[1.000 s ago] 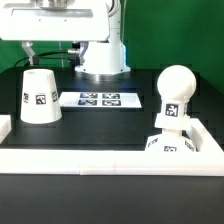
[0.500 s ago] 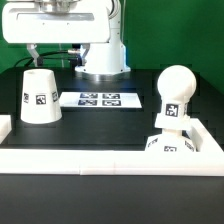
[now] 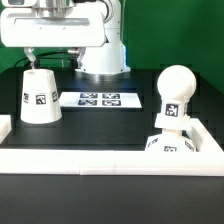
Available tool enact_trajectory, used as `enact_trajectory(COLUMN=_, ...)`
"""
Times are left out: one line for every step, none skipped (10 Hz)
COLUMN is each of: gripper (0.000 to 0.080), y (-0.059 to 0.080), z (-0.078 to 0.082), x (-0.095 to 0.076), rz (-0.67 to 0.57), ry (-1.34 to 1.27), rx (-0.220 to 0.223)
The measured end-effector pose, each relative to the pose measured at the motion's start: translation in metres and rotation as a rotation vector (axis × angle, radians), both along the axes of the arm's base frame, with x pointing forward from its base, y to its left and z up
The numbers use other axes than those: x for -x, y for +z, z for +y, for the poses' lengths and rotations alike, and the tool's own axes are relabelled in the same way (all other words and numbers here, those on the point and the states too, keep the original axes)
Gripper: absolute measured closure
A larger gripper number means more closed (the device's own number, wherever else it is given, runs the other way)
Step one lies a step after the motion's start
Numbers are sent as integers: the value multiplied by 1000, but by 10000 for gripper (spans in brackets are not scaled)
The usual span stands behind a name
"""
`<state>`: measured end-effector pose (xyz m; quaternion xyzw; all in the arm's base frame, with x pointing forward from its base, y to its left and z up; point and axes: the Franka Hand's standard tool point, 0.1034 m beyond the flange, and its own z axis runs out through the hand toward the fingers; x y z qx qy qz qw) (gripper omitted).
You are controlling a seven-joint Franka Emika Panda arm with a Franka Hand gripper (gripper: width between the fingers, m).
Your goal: Assemble lamp
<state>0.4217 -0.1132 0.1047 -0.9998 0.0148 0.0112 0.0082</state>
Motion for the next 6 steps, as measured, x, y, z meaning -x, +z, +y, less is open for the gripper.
enact_trajectory(gripper=100, y=-3, z=1, x=1, rz=4, ry=4, rx=1)
enact_trajectory(gripper=100, y=-6, z=1, x=1, rz=6, ry=5, rx=4)
enact_trajectory(gripper=100, y=-11, z=-1, x=2, rz=5, ry=7, rx=11)
enact_trajectory(gripper=100, y=-17, z=-2, x=3, rz=8, ry=9, rx=16)
enact_trajectory(gripper=100, y=-20, z=-3, x=3, rz=8, ry=9, rx=20)
enact_trajectory(gripper=100, y=-23, z=-3, x=4, rz=8, ry=10, rx=24)
